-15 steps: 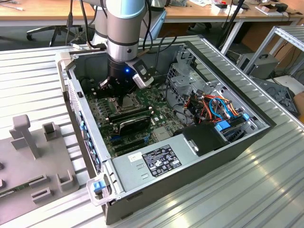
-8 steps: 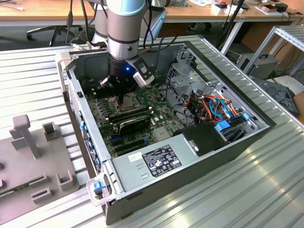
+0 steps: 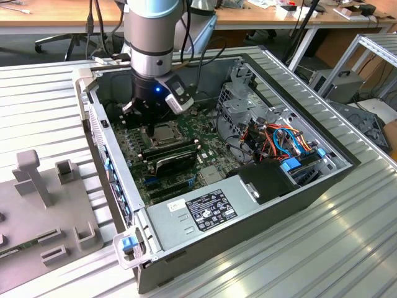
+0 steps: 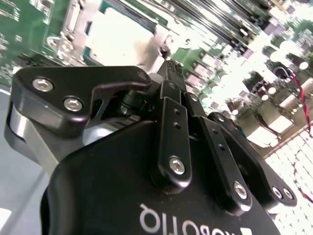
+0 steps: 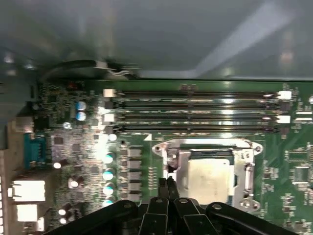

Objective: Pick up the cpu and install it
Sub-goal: 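Close the cpu cover, then install the first cpu locking lever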

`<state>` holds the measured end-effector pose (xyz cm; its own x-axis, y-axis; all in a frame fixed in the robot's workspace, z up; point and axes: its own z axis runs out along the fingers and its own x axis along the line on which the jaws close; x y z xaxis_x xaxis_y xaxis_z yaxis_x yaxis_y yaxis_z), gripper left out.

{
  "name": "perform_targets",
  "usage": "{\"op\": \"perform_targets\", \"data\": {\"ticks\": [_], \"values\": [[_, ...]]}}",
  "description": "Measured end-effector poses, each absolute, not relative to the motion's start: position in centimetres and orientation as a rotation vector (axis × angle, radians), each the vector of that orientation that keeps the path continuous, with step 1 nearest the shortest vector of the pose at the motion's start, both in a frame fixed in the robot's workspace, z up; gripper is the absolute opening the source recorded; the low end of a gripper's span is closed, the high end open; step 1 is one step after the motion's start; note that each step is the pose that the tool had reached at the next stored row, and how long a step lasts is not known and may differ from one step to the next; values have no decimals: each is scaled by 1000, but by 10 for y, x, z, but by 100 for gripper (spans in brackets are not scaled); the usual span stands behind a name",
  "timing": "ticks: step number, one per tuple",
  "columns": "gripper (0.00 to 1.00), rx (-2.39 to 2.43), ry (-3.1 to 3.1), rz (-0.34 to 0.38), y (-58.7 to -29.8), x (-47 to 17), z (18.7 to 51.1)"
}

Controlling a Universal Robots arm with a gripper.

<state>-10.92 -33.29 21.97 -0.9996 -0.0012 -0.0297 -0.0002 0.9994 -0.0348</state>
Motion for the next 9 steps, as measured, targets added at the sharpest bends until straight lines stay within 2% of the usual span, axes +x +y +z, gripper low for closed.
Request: {"op": "perform_targets", "data": {"ticks": [6,9], "values": [[11,-1,3107,-54,-331,-121,222],[11,-1,3106,-54,-327,-124,236]]}}
